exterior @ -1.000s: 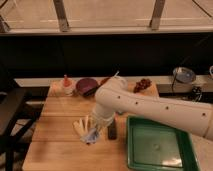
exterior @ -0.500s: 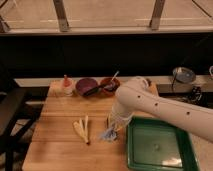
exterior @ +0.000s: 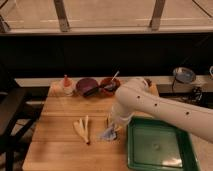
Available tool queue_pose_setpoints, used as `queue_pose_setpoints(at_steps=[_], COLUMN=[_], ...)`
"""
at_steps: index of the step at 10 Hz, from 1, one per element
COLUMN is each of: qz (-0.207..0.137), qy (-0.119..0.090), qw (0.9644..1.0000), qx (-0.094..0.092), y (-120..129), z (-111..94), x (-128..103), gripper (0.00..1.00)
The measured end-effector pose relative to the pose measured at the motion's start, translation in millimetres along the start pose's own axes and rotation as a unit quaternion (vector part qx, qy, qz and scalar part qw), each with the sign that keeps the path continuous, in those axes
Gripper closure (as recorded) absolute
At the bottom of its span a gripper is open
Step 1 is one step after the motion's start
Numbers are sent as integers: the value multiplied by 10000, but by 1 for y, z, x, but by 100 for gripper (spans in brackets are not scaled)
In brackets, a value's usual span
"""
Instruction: Wipe tray with towel
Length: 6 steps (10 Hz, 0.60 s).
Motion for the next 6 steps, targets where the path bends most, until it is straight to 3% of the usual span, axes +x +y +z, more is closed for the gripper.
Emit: queue_pose_setpoints(at_steps=[4,5,6], qz=[825,1036,1381], qy=[229,305,390], qw=[9963,9941,9896], qx=[30,10,-10], y=[44,59,80], z=[-16,-22,-28], x=[57,72,92], gripper=[100,100,100])
